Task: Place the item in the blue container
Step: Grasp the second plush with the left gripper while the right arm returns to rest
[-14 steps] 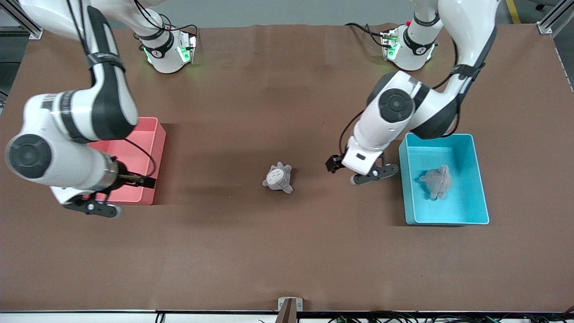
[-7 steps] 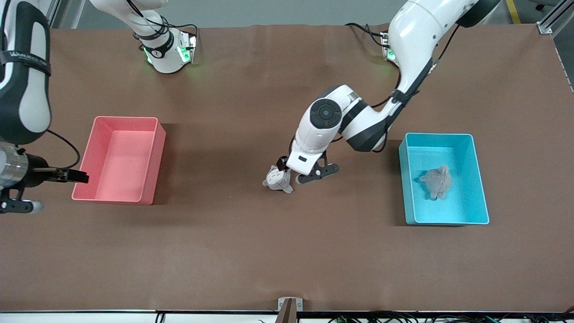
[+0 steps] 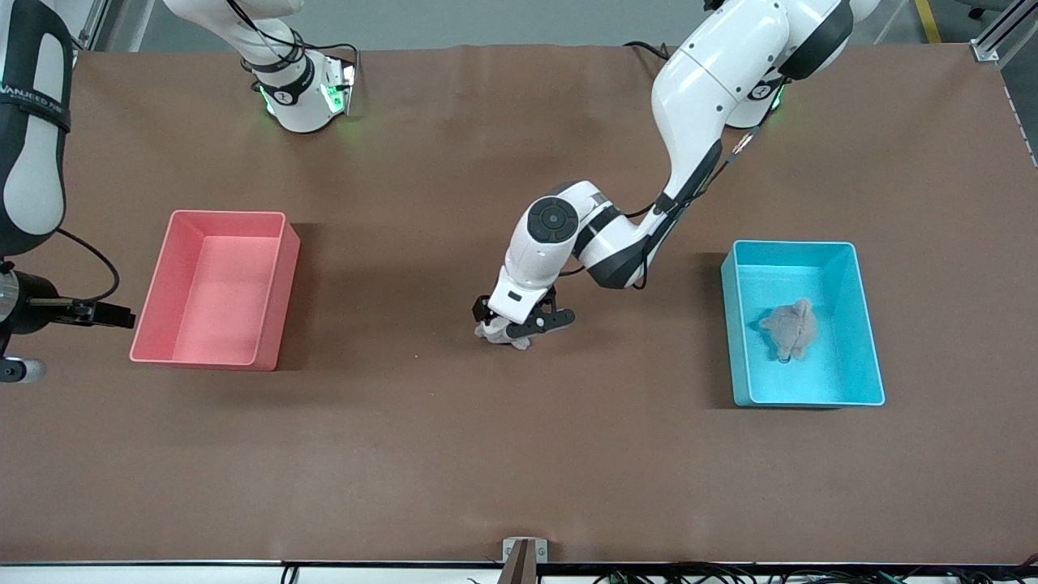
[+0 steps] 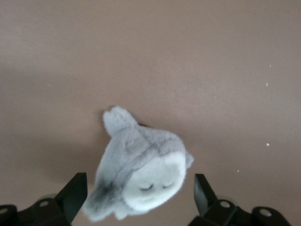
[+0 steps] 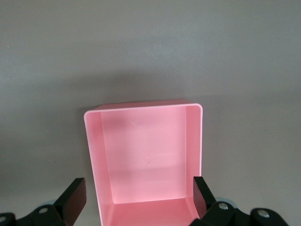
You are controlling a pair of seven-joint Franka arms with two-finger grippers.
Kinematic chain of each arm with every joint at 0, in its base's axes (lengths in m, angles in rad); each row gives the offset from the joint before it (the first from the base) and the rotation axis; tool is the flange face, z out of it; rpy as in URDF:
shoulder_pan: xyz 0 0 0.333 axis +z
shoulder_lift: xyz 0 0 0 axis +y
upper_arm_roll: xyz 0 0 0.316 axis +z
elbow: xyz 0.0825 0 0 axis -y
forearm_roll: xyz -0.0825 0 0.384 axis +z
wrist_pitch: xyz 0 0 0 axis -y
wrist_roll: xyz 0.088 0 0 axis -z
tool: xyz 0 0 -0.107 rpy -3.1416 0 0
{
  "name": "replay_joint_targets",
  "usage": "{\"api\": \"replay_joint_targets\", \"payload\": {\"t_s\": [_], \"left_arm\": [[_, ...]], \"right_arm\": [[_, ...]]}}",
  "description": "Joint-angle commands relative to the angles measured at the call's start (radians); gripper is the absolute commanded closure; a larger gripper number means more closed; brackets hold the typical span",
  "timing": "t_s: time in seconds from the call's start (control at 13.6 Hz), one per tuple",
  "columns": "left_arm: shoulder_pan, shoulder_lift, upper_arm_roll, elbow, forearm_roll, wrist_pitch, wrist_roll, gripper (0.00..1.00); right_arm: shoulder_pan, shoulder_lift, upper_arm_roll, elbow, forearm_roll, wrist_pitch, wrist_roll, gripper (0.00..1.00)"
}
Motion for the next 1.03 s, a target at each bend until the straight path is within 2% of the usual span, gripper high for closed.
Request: {"api": "replay_joint_targets", "payload": {"t_s": [0.0, 0.29, 0.44, 0.59, 0.66, 0.73, 0.88, 0.96], "left_arm": [[-0.009, 0.031, 0.008, 0.031, 0.016, 0.044, -0.01, 0.0], [-0.009, 0.058, 0.017, 0.031, 0.019, 0.084, -0.004, 0.0], [-0.009, 0.066, 0.017, 0.026, 0.016, 0.084, -0.004, 0.0], [-0.018, 0.066, 0.017, 0.023, 0.016, 0.084, -0.004, 0.01], [-0.024, 0.066, 0.017, 0.022, 0.015, 0.084, -0.007, 0.09], [-0.024, 0.066, 0.017, 0.022, 0.015, 0.084, -0.01, 0.24], [-0.024, 0.061, 0.017, 0.017, 0.015, 0.083, -0.012, 0.5], [-0.024, 0.058, 0.017, 0.011, 0.015, 0.078, -0.012, 0.59]], "right_arm": [[-0.007, -0.016, 0.021, 0.005, -0.003, -0.011, 0.01, 0.0], [-0.01, -0.059, 0.028, -0.027, 0.012, -0.07, 0.007, 0.0], [-0.004, -0.131, 0.025, -0.096, 0.014, -0.062, 0.004, 0.0], [-0.001, -0.224, 0.028, -0.211, 0.003, -0.009, 0.001, 0.0], [-0.004, -0.281, 0.029, -0.289, 0.0, 0.033, -0.001, 0.0], [-0.011, -0.313, 0.037, -0.334, -0.008, 0.057, -0.001, 0.0], [-0.049, -0.343, 0.076, -0.356, -0.015, 0.056, -0.002, 0.0], [-0.06, -0.361, 0.098, -0.356, -0.018, 0.055, -0.002, 0.0]]}}
